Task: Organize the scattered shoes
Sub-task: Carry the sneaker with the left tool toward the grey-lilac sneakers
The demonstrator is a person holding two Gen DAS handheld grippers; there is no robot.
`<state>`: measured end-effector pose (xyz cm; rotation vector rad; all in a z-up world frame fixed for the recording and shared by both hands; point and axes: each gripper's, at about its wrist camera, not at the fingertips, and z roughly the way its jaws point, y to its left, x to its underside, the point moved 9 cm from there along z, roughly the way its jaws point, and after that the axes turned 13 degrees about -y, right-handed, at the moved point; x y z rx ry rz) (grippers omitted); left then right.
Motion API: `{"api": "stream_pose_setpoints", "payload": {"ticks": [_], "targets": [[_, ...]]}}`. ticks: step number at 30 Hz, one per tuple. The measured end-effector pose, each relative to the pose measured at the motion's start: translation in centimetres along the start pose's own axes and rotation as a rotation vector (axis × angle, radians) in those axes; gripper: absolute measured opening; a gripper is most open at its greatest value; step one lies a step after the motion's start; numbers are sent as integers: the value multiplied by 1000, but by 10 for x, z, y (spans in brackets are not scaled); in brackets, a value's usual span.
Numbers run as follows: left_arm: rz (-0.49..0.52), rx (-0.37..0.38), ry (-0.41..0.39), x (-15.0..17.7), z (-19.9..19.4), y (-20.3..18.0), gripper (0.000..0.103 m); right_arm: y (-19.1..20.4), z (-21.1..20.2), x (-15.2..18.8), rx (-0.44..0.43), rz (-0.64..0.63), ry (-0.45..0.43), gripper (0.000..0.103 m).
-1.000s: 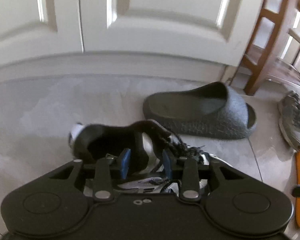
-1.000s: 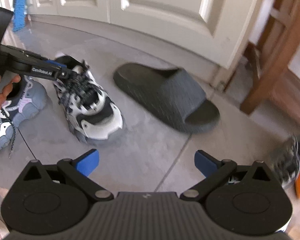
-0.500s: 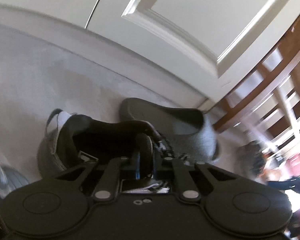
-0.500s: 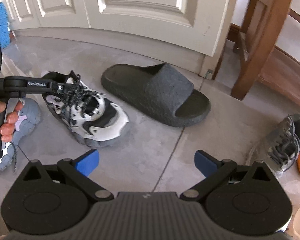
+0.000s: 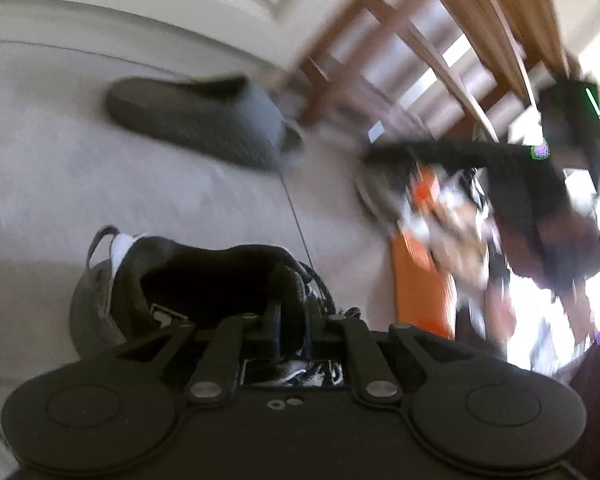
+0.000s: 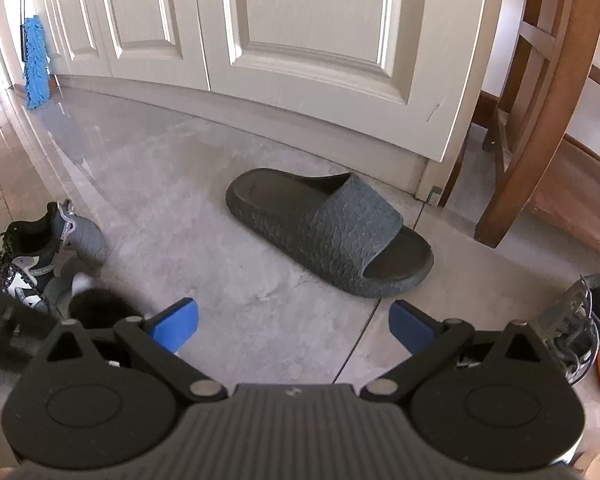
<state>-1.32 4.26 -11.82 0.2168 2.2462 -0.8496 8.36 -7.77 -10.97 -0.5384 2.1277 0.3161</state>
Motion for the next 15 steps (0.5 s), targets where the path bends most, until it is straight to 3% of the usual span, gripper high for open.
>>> {"api": "stream_pose_setpoints", "payload": {"ticks": [1,5,7,8,10,12,15], "targets": [[8,-8,13,6,-6,-5,16,3,1,0,-11,-4,1,102],[-120,-22,-70,1,-39,-2,27,14,3,0,-52,-21,-2,102],[-192,-173,-155,-7,-57,12,33,20,4,-1,-69,-33,-6,102],[-195,-285,-151,-6,-59,20,33,22,4,-1,-74,-37,-8,102],[-170,-426,-104,0,-57,30,33,26,5,0,-80,-48,-8,102],[-166,-489,-57,6,-48,35,34,27,6,1,-82,-53,-4,102],[-168,-523,-22,8,-30,39,36,29,7,4,-80,-67,10,102]]}}
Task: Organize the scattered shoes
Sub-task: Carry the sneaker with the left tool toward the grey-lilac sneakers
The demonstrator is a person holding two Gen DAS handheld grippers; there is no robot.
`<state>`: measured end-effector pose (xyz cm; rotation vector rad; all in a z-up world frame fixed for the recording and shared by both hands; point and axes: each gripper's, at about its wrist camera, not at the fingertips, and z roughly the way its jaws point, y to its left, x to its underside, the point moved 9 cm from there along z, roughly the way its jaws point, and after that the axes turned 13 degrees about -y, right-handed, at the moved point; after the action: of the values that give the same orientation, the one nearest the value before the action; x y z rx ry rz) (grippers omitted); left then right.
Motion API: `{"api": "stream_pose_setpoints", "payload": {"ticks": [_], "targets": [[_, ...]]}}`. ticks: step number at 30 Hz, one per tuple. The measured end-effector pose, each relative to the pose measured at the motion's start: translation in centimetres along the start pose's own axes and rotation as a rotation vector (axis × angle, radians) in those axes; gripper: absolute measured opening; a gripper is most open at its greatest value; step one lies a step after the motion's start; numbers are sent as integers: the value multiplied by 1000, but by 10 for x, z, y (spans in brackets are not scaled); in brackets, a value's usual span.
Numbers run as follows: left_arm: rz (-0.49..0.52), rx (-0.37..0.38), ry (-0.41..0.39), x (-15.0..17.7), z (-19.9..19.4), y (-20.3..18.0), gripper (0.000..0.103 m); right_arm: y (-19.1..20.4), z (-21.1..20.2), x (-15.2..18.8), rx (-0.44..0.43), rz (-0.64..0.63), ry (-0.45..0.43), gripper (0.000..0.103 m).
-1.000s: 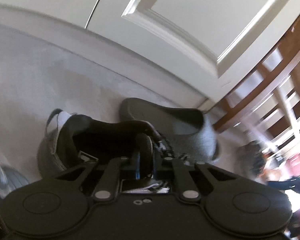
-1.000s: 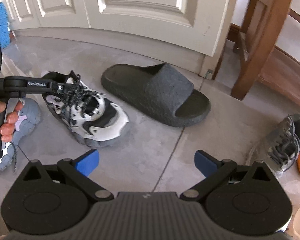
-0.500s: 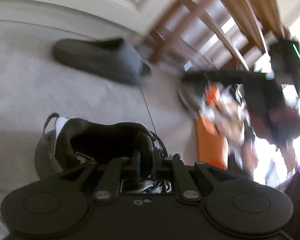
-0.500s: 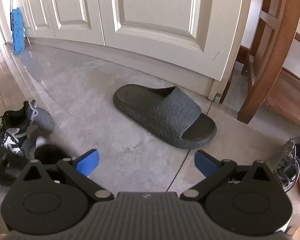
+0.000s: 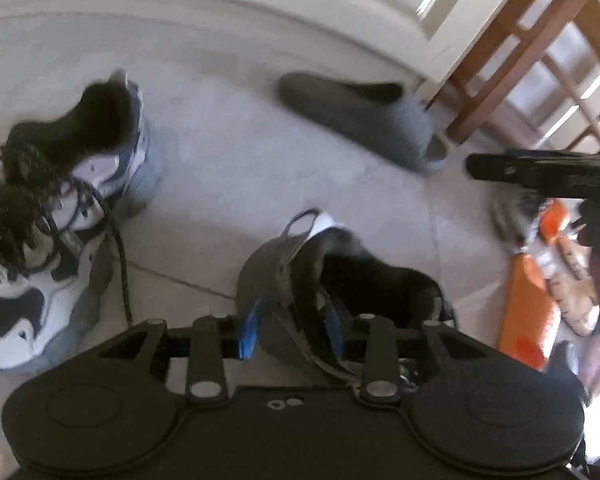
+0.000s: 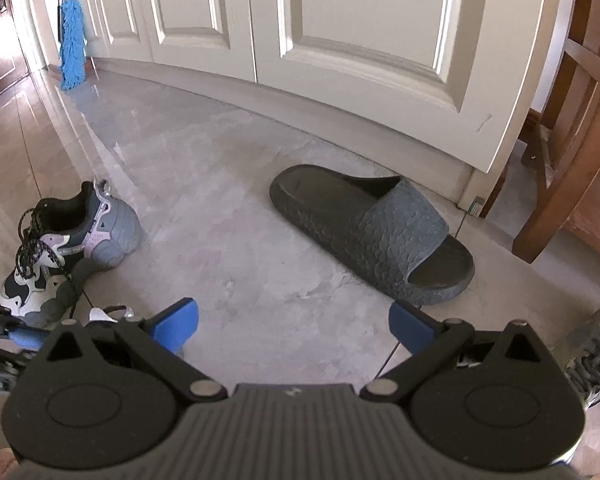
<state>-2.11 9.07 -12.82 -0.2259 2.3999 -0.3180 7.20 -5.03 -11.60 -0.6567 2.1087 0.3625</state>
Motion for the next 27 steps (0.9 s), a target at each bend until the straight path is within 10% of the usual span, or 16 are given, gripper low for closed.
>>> {"api": "stream_pose_setpoints", "payload": {"ticks": [11,27], "targets": [[55,-80,1,18,6,4,17,0,-6,3,-2,-8,-3,102],[-348,-419,39,51,-87,130,18,29,14,10,-92,-30,16,102]]}}
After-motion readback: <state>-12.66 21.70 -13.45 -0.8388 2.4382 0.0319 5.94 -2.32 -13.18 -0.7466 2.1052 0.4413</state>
